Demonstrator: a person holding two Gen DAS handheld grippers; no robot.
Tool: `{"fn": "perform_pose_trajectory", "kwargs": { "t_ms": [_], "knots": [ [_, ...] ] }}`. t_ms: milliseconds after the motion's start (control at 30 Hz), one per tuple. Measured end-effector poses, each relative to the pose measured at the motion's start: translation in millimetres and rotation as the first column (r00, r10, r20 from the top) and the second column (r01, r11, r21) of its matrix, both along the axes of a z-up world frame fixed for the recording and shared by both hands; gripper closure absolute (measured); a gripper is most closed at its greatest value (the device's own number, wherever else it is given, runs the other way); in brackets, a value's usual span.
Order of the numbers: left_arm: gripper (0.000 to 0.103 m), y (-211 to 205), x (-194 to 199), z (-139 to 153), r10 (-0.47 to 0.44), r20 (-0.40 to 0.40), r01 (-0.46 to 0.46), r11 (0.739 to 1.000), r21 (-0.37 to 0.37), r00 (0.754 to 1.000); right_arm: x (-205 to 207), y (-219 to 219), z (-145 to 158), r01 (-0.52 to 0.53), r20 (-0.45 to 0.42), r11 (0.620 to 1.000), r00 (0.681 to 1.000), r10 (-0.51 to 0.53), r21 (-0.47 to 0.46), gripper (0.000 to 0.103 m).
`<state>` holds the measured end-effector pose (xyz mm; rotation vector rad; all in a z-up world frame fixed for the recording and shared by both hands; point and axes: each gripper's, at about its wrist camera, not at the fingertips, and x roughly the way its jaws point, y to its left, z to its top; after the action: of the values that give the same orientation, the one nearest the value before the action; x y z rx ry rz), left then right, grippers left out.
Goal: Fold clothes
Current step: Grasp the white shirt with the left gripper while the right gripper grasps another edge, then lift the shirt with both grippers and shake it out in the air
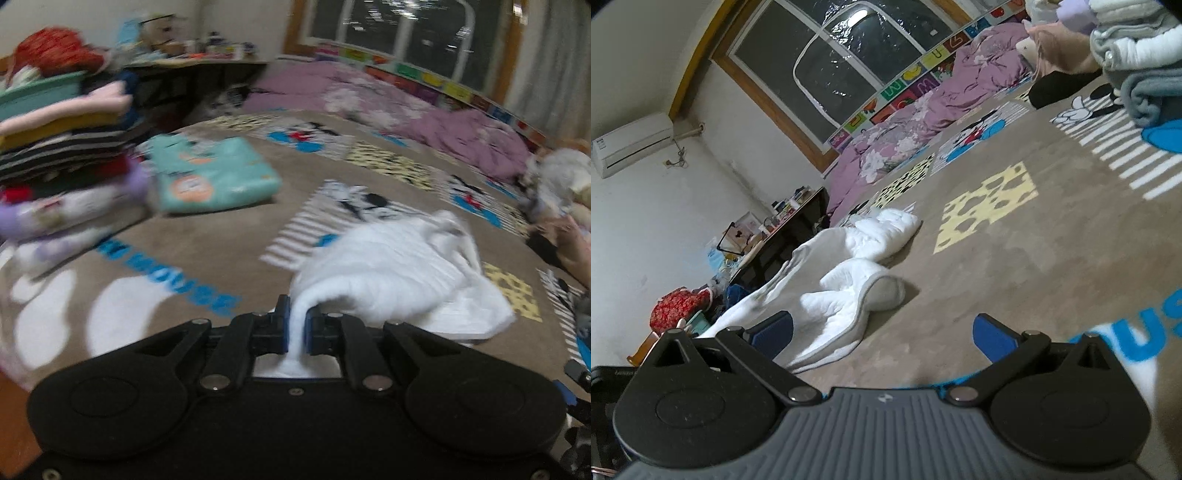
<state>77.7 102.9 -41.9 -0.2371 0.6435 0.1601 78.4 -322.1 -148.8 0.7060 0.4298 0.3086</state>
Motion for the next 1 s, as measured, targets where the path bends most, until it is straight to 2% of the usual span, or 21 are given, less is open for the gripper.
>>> {"fn": "perform_pose_trajectory", "kwargs": {
  "t_ms": [167, 267, 300, 367, 433, 567, 600, 700, 767, 867, 933, 1000],
  "knots": [
    [0.097, 28.2, -4.8, -11.2, 0.095, -0.053, -0.094, 0.996, 0.006, 0.994, -3.4, 10.3, -0.7, -0.029, 0.003, 0.999, 1.0, 0.029, -0.039, 0.006],
    [0.097, 33.4, -0.7, -17.3, 0.099, -0.09, -0.098, 0.995, 0.009, 0.991, -7.4, 14.7, 4.9, -0.039, 0.02, 0.998, 0.999, 0.04, -0.057, 0.01],
    [0.091, 31.2, 1.9, -18.4, 0.082, -0.105, -0.08, 0.997, 0.024, 0.991, -8.6, 15.5, 7.3, -0.035, 0.024, 0.997, 0.999, 0.037, -0.062, 0.01],
    [0.082, 26.9, -1.5, -15.7, 0.084, -0.086, -0.08, 0.995, 0.052, 0.993, -9.8, 14.8, 11.0, -0.018, 0.024, 0.998, 1.0, 0.02, -0.06, 0.01],
    [0.062, 21.4, -5.3, -10.0, 0.079, -0.048, -0.074, 0.993, 0.093, 0.996, -10.5, 13.3, 14.5, -0.006, 0.026, 0.999, 1.0, 0.007, -0.047, 0.009],
    [0.051, 11.8, -11.0, 3.5, 0.05, 0.019, -0.052, 0.987, 0.149, 0.999, -7.4, 11.7, 20.3, -0.007, 0.025, 1.0, 1.0, 0.007, 0.009, 0.009],
    [0.044, 9.4, -12.2, 6.9, 0.04, 0.037, -0.046, 0.986, 0.161, 0.998, -5.5, 12.7, 23.1, -0.015, 0.026, 1.0, 1.0, 0.014, 0.025, 0.009],
    [0.042, 2.5, -15.9, 16.9, 0.009, 0.092, -0.027, 0.98, 0.195, 0.996, 3.3, 21.3, 31.9, -0.059, 0.026, 0.997, 0.998, 0.058, 0.044, 0.01],
    [0.042, -5.7, -20.9, 22.2, -0.062, 0.148, 0.031, 0.979, 0.203, 0.987, 12.1, 30.0, 38.8, -0.098, 0.02, 0.994, 0.995, 0.097, 0.044, 0.009],
    [0.038, -24.2, -26.2, 20.9, -0.199, 0.202, 0.155, 0.964, 0.215, 0.959, 35.6, 41.9, 46.7, -0.154, 0.0, 0.984, 0.988, 0.155, 0.089, 0.009],
    [0.029, -39.7, -24.3, 12.6, -0.281, 0.188, 0.233, 0.942, 0.241, 0.941, 52.1, 50.6, 52.8, -0.184, -0.008, 0.978, 0.983, 0.186, 0.098, 0.01],
    [0.028, -55.9, -21.4, 2.9, -0.36, 0.161, 0.31, 0.912, 0.268, 0.919, 69.2, 60.7, 60.4, -0.215, -0.02, 0.972, 0.976, 0.217, 0.091, 0.01]
  ]
}}
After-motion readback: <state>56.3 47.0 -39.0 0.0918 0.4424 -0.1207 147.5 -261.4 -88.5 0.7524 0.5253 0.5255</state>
